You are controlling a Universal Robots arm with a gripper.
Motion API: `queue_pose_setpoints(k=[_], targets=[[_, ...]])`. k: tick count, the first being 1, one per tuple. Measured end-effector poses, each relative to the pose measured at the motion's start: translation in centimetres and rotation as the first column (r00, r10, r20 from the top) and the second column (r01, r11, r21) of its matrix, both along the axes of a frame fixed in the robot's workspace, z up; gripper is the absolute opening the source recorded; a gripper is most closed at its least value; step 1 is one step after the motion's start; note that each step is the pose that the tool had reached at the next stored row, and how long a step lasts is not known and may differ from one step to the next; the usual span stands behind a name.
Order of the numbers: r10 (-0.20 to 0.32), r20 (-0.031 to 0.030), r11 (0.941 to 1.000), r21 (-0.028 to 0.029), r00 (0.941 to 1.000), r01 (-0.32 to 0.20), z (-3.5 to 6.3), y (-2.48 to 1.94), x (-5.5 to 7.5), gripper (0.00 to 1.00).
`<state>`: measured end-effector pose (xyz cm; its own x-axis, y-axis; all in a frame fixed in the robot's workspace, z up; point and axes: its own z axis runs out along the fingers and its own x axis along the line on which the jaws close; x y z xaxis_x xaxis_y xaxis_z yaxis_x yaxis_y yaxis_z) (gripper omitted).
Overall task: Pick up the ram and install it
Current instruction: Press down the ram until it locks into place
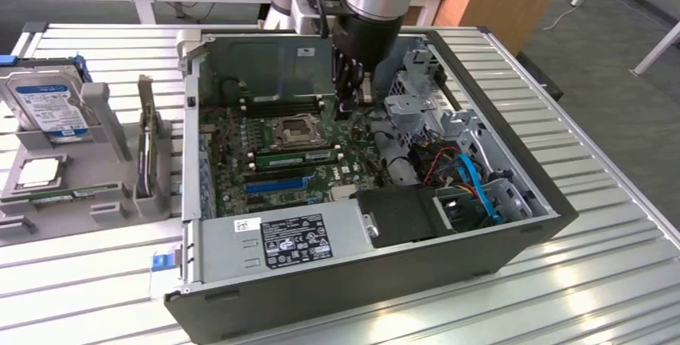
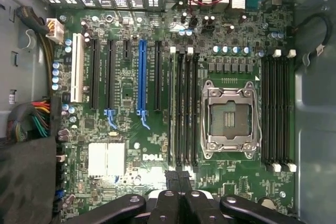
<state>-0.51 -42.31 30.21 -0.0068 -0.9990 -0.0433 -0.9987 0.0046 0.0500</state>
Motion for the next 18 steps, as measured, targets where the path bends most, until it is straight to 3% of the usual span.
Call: queue_pose_setpoints(k=[18], targets=[[0.0,0.0,1.0,0.0,1.0,0.0,-1.35,0.0,0.0,0.1]])
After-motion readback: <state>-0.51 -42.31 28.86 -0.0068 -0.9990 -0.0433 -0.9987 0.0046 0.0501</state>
